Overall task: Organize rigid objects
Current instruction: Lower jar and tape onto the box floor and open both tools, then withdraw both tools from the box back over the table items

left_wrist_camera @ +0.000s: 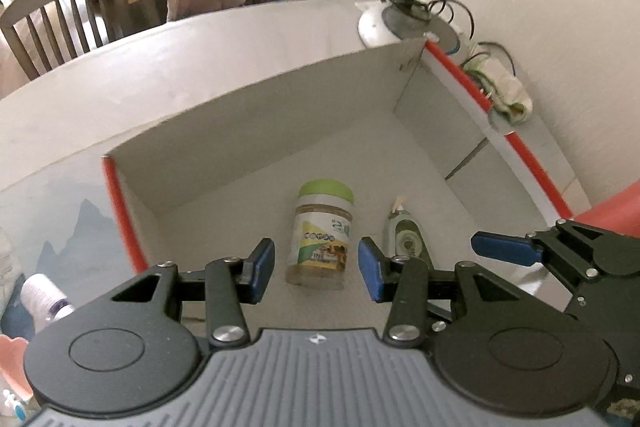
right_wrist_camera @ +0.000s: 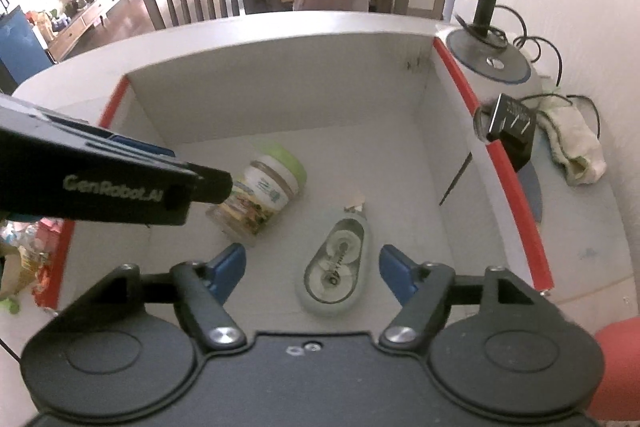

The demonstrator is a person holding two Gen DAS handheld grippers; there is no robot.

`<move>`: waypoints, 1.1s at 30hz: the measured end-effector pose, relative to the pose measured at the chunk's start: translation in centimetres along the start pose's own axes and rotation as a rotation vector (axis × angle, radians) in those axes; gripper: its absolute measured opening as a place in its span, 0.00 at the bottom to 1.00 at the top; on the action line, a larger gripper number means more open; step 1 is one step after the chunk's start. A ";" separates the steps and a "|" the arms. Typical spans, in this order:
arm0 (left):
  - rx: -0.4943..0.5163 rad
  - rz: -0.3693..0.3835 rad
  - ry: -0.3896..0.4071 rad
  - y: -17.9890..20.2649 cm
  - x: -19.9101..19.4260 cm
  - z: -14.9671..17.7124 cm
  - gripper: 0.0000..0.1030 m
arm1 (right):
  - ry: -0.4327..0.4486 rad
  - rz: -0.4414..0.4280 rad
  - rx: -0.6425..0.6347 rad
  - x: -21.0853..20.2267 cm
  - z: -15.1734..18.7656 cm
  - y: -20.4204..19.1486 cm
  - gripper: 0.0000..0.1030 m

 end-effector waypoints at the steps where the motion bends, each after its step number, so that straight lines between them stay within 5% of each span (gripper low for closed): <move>1: 0.002 0.000 0.012 0.0 -0.5 0.0 0.43 | 0.009 -0.003 -0.001 -0.3 -0.1 -0.1 0.73; 15: -0.025 0.014 0.145 -4.1 -8.0 2.1 0.43 | 0.098 -0.008 0.011 -5.0 -0.4 -4.0 0.83; 18: -0.022 0.024 0.170 -5.4 -9.7 2.9 0.52 | 0.118 -0.004 0.012 -6.1 -0.6 -5.7 0.83; 33: 0.016 0.092 0.231 -11.5 -17.1 8.7 0.60 | 0.216 -0.010 0.054 -10.2 0.8 -14.7 0.89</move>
Point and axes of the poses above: each gripper's, at about its wrist camera, not at the fingertips, and x roughly the way its jaws point, y to its right, z to its underside, the point moved 6 cm from there along x, roughly the way its jaws point, and after that the axes turned 8 degrees about -x, right-handed, at the moved point
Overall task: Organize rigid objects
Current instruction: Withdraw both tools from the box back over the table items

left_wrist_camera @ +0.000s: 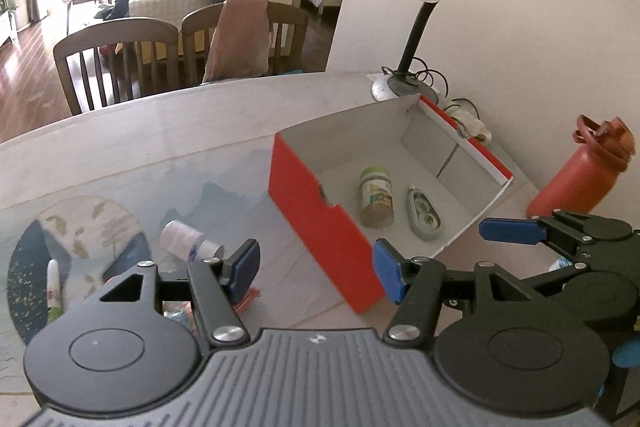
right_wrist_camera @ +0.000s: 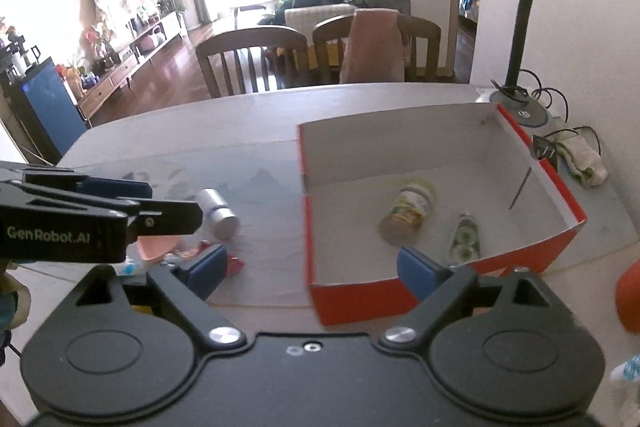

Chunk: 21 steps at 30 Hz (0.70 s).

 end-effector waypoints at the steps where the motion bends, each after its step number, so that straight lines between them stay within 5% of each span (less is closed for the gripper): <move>1: -0.002 0.002 0.003 -0.4 -0.5 0.3 0.60 | 0.006 -0.003 0.002 -0.2 0.2 -0.6 0.89; 21: -0.049 -0.029 0.050 -11.0 -7.1 5.5 0.81 | 0.059 -0.063 -0.038 -0.4 2.5 -9.3 0.89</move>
Point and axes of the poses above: each gripper's, at about its wrist camera, not at the fingertips, and x roughly the way its jaws point, y to its right, z to its underside, the point moved 6 cm from there along x, roughly the way its jaws point, and after that the axes turned 8 degrees about -x, right-handed, at the moved point
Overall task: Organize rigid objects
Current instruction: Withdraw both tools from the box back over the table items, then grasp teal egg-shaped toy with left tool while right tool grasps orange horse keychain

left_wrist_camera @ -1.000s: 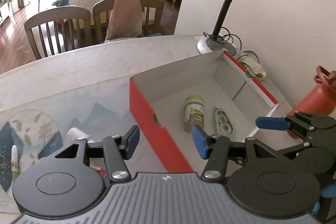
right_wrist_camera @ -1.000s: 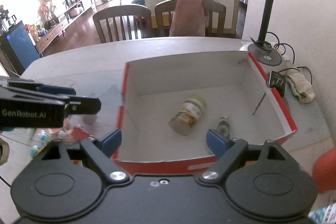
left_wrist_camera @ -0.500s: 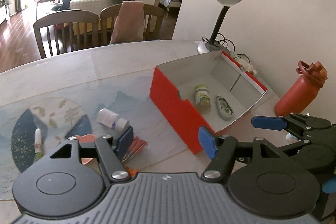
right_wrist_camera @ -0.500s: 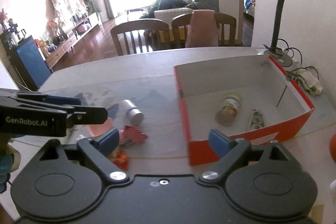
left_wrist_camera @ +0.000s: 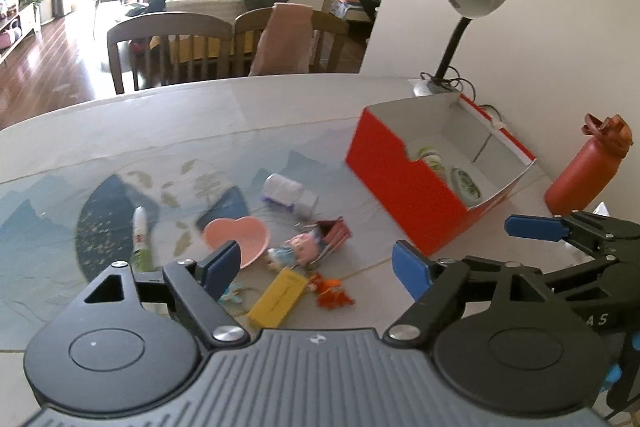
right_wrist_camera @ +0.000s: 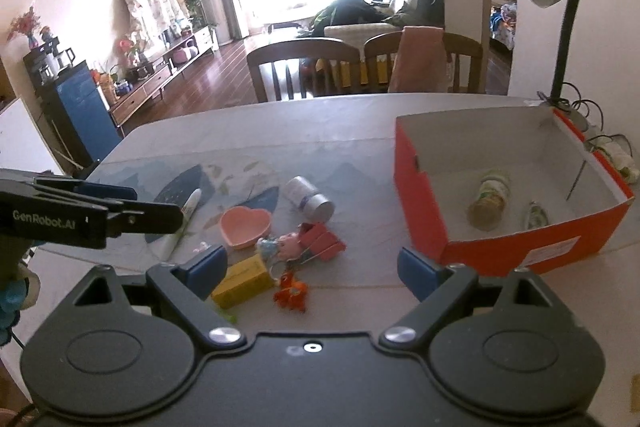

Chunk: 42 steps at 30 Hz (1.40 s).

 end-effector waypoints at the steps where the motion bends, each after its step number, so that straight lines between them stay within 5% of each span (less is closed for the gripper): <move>1: -0.002 -0.005 -0.002 -0.5 0.0 0.2 0.82 | -0.005 -0.004 -0.004 0.3 0.2 -0.2 0.89; 6: -0.019 -0.018 0.002 -2.8 0.3 1.2 0.85 | -0.032 -0.003 -0.028 1.7 1.2 -1.7 0.89; 8: -0.034 -0.025 0.000 -3.8 0.5 1.6 1.00 | -0.043 -0.002 -0.037 2.3 1.5 -2.0 0.89; 22: -0.157 -0.095 -0.091 -10.3 5.4 5.6 1.00 | -0.137 0.010 -0.083 8.1 3.9 -3.2 0.88; 42: -0.105 -0.183 -0.098 -12.4 9.8 8.1 0.99 | -0.242 0.022 -0.164 14.7 5.5 -4.0 0.72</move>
Point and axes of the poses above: each gripper's, at about its wrist camera, not at the fingertips, and x roughly the way its jaws point, y to its right, z to its underside, the point moved 6 cm from there along x, roughly the way its jaws point, and after that the axes turned 8 degrees about -x, right-handed, at the moved point
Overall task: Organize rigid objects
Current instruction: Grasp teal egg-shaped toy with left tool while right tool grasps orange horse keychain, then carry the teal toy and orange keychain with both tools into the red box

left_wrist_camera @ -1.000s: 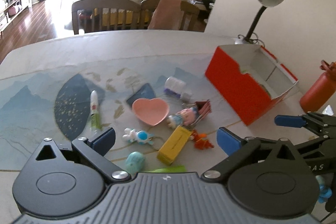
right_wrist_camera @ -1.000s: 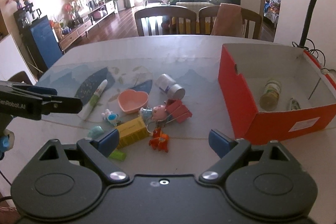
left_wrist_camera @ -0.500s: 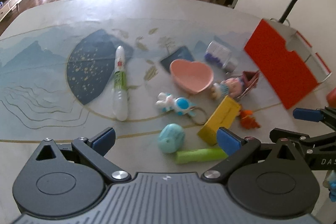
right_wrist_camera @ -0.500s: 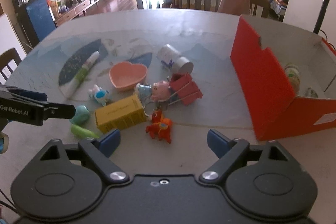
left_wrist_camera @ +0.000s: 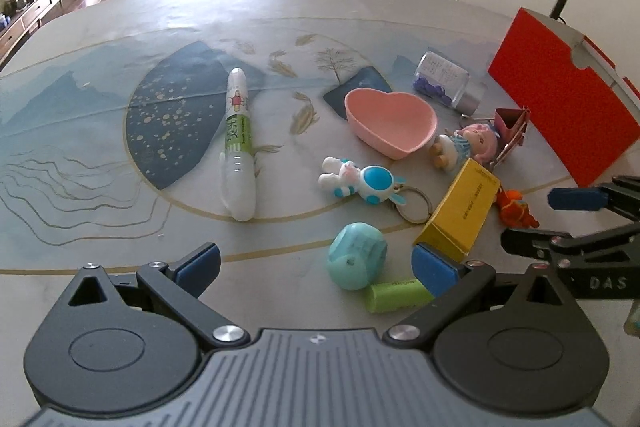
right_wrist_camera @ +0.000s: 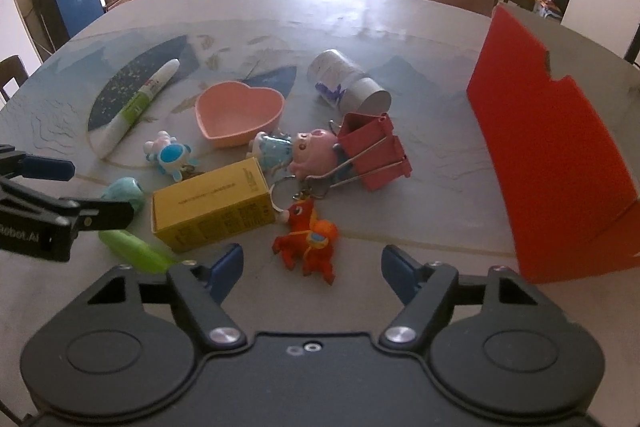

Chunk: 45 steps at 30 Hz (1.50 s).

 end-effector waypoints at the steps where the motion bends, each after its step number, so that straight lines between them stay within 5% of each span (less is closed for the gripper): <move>1: 0.004 0.001 0.000 0.1 0.1 0.1 0.98 | -0.003 -0.001 -0.002 0.1 0.0 0.0 0.72; 14: 0.077 0.002 0.009 1.2 0.2 0.2 0.47 | 0.002 0.000 -0.032 0.9 -0.6 -0.6 0.52; 19: 0.042 0.021 -0.003 1.6 0.2 0.1 0.44 | 0.008 0.003 -0.036 0.8 -0.6 -0.8 0.40; 23: 0.049 0.013 -0.003 1.9 0.3 0.2 0.30 | 0.006 0.011 -0.023 0.6 -0.6 -0.7 0.35; 45: -0.038 0.083 -0.044 3.1 -3.2 -1.9 0.29 | 0.131 -0.024 0.129 -8.0 -1.7 2.0 0.32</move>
Point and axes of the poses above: each gripper's, at about its wrist camera, not at the fingertips, and x roughly the way its jaws point, y to its right, z to its underside, the point moved 6 cm from there along x, roughly the way its jaws point, and after that the axes turned 8 degrees about -x, right-handed, at the moved point
